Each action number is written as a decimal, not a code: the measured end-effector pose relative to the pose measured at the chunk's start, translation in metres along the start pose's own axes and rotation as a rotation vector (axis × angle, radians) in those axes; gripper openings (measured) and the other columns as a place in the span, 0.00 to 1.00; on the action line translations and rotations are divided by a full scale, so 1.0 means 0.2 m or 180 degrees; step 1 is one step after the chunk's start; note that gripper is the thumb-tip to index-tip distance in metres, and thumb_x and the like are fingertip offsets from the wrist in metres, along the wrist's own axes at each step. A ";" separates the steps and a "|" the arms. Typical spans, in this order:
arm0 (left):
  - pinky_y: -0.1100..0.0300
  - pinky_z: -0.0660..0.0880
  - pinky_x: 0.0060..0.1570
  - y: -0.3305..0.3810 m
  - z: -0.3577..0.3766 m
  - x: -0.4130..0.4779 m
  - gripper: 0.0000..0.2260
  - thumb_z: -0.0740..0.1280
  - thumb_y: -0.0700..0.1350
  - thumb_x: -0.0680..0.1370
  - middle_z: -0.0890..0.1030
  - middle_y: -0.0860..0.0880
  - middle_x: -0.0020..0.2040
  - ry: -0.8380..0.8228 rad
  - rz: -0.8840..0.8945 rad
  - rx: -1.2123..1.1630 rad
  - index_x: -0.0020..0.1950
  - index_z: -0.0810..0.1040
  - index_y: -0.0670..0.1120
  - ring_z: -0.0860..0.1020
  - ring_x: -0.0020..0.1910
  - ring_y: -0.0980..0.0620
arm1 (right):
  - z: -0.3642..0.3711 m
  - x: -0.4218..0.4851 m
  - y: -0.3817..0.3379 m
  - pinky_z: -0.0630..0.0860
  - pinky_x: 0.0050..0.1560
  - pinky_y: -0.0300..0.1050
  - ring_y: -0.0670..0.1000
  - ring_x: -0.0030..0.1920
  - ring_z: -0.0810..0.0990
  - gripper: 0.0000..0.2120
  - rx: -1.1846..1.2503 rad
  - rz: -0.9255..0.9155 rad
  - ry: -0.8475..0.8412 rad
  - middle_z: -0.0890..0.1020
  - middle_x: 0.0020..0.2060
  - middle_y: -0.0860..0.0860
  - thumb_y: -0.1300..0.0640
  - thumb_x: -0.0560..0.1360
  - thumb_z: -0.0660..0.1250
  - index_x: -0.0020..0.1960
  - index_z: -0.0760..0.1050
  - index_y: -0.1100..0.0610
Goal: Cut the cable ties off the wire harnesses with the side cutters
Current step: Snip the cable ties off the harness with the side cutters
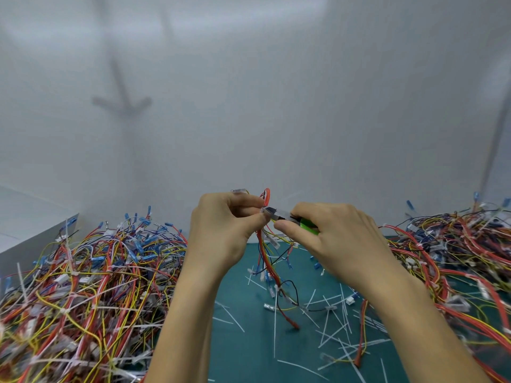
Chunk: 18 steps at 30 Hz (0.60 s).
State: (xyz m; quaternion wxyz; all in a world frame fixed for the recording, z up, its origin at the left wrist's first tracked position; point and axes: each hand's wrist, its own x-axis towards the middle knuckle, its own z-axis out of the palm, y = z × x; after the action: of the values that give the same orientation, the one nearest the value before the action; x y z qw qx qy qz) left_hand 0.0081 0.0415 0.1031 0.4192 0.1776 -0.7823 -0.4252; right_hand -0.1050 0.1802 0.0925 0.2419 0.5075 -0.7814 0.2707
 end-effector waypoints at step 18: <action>0.53 0.81 0.50 0.01 0.00 -0.01 0.06 0.78 0.42 0.70 0.86 0.53 0.35 -0.0045 0.0034 0.0023 0.44 0.85 0.51 0.85 0.39 0.56 | -0.02 0.00 0.00 0.65 0.32 0.41 0.51 0.36 0.74 0.35 0.0114 0.0062 -0.0085 0.73 0.28 0.46 0.24 0.67 0.41 0.44 0.75 0.48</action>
State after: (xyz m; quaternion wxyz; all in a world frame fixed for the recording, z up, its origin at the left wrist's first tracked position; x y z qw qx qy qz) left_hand 0.0100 0.0438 0.1048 0.4153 0.1719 -0.7877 -0.4213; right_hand -0.1044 0.1830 0.0956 0.2197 0.5077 -0.7845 0.2802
